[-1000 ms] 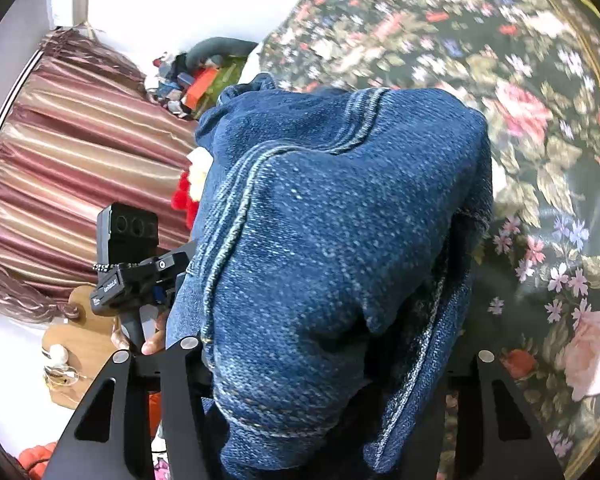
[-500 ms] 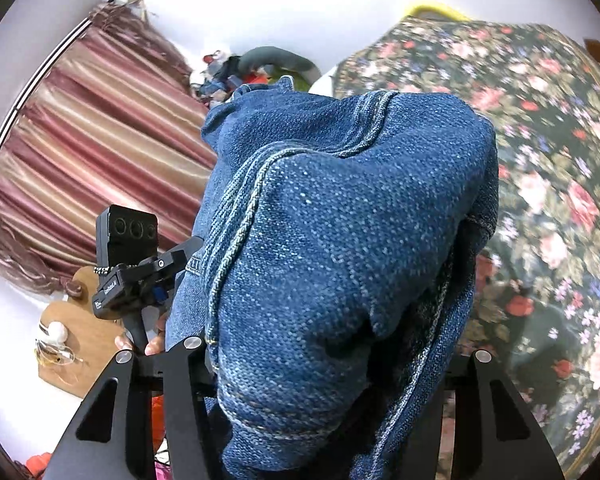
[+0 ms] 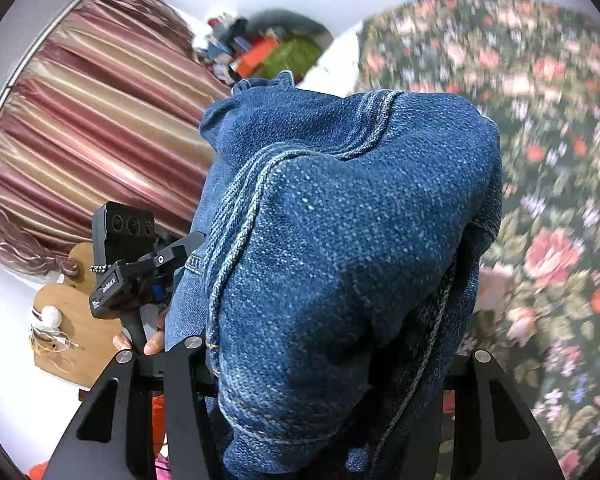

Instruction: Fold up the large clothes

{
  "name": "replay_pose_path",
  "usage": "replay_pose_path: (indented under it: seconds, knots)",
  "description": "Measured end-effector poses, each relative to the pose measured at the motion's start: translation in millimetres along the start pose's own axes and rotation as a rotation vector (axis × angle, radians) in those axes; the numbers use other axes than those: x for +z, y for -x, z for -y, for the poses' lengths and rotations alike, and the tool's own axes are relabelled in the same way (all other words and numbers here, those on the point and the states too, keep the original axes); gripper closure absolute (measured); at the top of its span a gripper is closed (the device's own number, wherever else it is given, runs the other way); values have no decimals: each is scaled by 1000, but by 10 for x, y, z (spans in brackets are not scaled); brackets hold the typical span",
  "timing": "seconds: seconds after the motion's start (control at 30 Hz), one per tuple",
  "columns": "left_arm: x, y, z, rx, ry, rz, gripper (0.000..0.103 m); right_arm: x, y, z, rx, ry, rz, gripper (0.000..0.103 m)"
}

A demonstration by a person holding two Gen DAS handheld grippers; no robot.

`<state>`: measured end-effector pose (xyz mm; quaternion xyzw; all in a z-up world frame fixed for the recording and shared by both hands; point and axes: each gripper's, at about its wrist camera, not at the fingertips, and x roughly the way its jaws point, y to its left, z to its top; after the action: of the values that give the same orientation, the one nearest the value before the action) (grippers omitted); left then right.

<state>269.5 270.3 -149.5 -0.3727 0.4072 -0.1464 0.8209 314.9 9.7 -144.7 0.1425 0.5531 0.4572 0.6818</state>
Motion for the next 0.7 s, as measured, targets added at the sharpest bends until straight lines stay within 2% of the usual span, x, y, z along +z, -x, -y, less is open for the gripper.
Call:
replay_pose_path:
  seconds: [0.17,0.27,0.43,0.53,0.6,0.7]
  knots:
    - [-136,-284,-605,50,100,-68,25,-74,-570,350,-17,-76,-101,52]
    - [-216,-403,-860,85,112,-91,25,-122,-870,542,-13,-117,-151,53]
    - [-308,-393,-1115,27,142,-82,27,-125,-1022,571,-34,-81,-174,51]
    - [-352,-357,-1110,31,121,-77,27,-128,-1055,602,-52,-104,-186,45]
    - [-369,-330,-1080,59,100,-75,27,-125,-1062,631,-87,-112,-179,32]
    - [-415,-177,-927,131,50,-55,27,-190,-922,586,-167,-80,-154,25]
